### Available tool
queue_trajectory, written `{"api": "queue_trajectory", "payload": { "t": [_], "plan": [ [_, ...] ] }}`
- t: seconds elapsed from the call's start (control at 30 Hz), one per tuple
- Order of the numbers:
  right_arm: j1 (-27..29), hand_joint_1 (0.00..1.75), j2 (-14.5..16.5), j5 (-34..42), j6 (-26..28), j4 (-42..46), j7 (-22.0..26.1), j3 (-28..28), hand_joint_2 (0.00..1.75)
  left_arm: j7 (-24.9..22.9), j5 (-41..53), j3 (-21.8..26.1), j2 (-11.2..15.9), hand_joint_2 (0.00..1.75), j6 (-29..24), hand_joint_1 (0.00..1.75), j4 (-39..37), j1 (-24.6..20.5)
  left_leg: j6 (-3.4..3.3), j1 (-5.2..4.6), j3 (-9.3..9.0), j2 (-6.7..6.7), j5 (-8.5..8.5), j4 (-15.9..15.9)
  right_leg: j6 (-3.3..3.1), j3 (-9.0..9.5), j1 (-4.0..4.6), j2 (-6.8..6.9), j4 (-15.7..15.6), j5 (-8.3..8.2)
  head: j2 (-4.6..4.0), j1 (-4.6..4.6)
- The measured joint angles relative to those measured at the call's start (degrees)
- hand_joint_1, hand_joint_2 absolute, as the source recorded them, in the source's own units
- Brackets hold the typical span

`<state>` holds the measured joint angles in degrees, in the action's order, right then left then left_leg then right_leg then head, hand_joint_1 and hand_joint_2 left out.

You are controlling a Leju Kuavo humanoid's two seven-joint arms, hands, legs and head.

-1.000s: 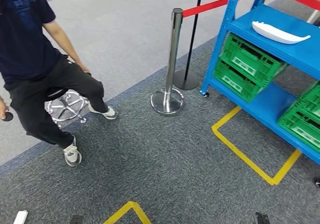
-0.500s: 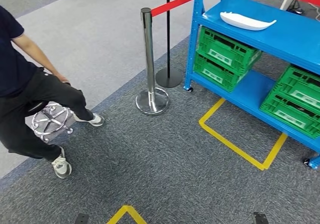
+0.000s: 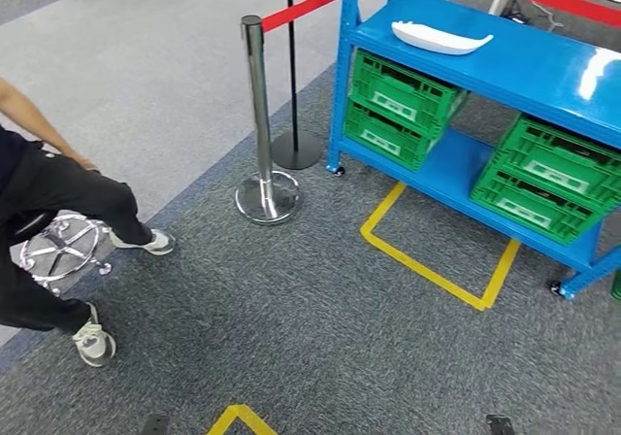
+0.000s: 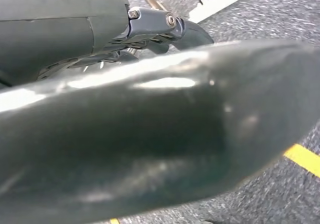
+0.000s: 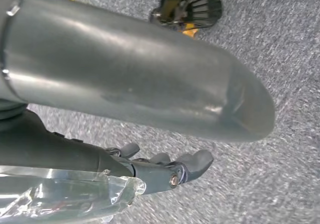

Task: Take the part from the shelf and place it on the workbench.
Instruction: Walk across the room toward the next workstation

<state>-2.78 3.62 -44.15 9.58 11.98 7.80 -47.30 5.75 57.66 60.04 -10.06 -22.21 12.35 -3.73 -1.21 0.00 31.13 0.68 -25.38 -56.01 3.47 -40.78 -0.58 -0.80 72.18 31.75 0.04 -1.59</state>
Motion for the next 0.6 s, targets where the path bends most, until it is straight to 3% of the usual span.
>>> {"api": "queue_trajectory", "payload": {
  "t": [0.03,0.07,0.1,0.17,0.23,0.33,0.4,0.5,0.53,0.57,0.6],
  "plan": [
    [0.05,0.0,0.02,0.01,0.0,0.0,0.1,0.01,0.0,0.0,0.0,-0.07,-0.01,0.0,0.09,0.0,-0.01,0.06,-0.03,-0.03,-0.03,0.55,-0.04,-0.01,0.11,-0.95,-0.03,0.25,2.27,0.59,0.0,0.0],
    [0.14,0.0,0.03,0.02,0.0,0.0,0.26,0.01,0.0,0.0,0.01,-0.11,-0.01,0.0,0.16,0.0,-0.01,0.07,0.02,-0.03,-0.09,0.99,-0.09,-0.02,0.19,-0.72,-0.06,0.41,2.12,-0.03,0.0,-0.02],
    [0.2,0.0,0.02,0.02,0.01,0.0,0.45,0.01,0.0,0.0,0.02,-0.14,-0.02,0.0,0.25,0.0,-0.01,0.06,0.11,0.0,-0.21,1.42,-0.17,-0.02,0.24,0.71,-0.1,0.65,-0.37,-1.59,0.0,-0.01],
    [0.1,0.0,0.05,0.03,0.0,-0.01,0.8,0.01,0.0,0.02,0.08,-0.21,-0.01,0.0,0.38,0.0,-0.01,0.02,0.55,-0.07,-0.61,2.2,-0.47,-0.08,0.25,5.32,-0.02,2.06,-8.62,-4.94,0.0,-0.04],
    [-0.14,0.0,0.12,0.05,-0.03,-0.02,1.0,0.01,0.0,0.21,0.14,-0.26,0.06,0.0,0.46,0.0,-0.01,-0.06,1.15,-0.34,-0.85,2.8,-0.71,-0.23,-0.33,8.06,0.1,2.87,-13.43,-6.15,0.0,0.03],
    [-0.1,0.0,0.16,0.15,-0.18,-0.02,1.07,0.01,0.0,0.63,0.15,-0.31,0.16,0.0,0.54,0.0,-0.01,-0.22,1.9,-0.38,-0.88,3.4,-0.84,-0.39,-1.67,7.95,0.13,1.78,-13.68,-6.24,0.0,0.12],
    [-0.12,0.0,0.16,0.17,-0.43,-0.02,1.08,0.01,0.0,0.79,0.15,-0.39,0.19,0.0,0.55,0.0,-0.01,-0.27,2.49,-0.21,0.02,2.22,-2.66,-2.69,-2.43,7.84,-0.08,1.03,-13.73,-6.45,0.0,0.29],
    [-0.3,0.0,0.16,0.21,-0.72,-0.02,1.09,0.01,0.0,0.83,0.15,-0.53,0.19,0.0,0.55,0.0,-0.01,-0.2,2.99,-0.02,5.24,-0.03,-8.25,-13.91,-3.02,7.57,-0.18,-0.26,-13.76,-6.6,0.0,0.58],
    [-0.27,0.0,0.15,0.23,-0.78,-0.02,1.08,0.01,0.0,0.76,0.15,-0.55,0.17,0.0,0.55,0.0,-0.02,-0.12,2.98,0.0,6.69,-0.18,-9.01,-16.75,-3.06,7.51,-0.16,-0.76,-13.76,-6.63,0.0,0.58],
    [-0.2,0.0,0.15,0.26,-0.82,-0.02,1.06,0.0,0.0,0.62,0.15,-0.56,0.16,0.0,0.54,0.0,-0.03,-0.05,2.88,-0.01,7.2,-0.25,-8.55,-17.51,-3.05,7.48,-0.14,-1.31,-13.76,-6.67,0.0,0.57],
    [-0.15,0.0,0.15,0.28,-0.85,-0.02,1.04,-0.01,0.0,0.43,0.15,-0.57,0.14,0.0,0.52,0.0,-0.04,-0.01,2.71,-0.01,6.56,-0.39,-6.95,-15.89,-2.99,7.49,-0.13,-1.9,-13.76,-6.72,0.0,0.57]
  ]
}}
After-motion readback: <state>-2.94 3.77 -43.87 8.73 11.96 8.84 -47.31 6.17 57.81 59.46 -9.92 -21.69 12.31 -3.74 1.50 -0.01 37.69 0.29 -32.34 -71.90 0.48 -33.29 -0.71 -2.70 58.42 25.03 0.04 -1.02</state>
